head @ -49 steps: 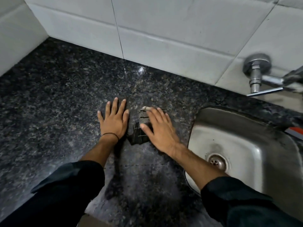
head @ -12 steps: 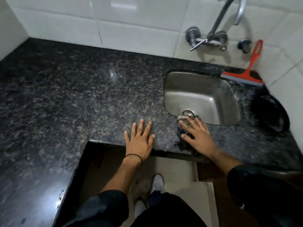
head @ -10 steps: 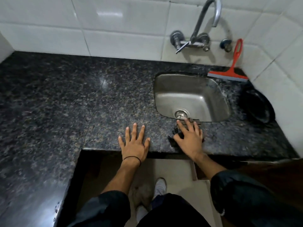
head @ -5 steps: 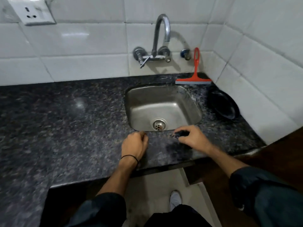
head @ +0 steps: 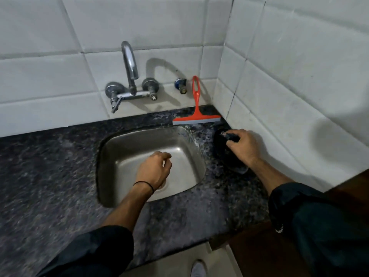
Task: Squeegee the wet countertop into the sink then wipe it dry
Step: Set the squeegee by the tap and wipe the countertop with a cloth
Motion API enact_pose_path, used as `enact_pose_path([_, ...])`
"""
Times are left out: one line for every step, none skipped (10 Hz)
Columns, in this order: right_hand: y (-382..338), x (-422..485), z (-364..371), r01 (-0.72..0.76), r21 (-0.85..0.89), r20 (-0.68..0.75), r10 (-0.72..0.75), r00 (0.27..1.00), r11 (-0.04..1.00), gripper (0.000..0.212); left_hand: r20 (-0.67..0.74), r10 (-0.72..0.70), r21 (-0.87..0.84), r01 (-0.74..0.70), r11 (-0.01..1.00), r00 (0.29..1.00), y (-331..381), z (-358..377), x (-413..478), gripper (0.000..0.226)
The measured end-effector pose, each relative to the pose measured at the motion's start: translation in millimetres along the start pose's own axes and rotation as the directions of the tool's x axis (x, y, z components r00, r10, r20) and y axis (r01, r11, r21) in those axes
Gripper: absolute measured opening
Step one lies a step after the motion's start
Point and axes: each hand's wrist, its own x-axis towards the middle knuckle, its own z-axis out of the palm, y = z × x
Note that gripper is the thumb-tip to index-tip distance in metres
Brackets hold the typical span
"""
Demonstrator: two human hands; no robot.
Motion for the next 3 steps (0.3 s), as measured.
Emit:
enact_pose_path([15.8,18.4,11.6,0.110,-0.321,0.118,-0.076,0.990,0.941,0.056,-0.005,-0.032,0.032,0.032,0.999,0.999,6.4,8.4,21.0,0.031])
enact_pose_path([33.4,31.6,26.7,0.117,-0.472,0.344,0.060,0.937,0.874,0.078,-0.052,-0.034,0.086,0.038,0.996,0.998,5.5,14.7,32.8,0.038])
enact_pose_path([44.9,39.2,36.0,0.130,-0.451,0.417,0.079,0.905,0.883,0.085,-0.147,-0.076,0.151,0.099,0.984,0.986,7.3,13.5,38.4,0.049])
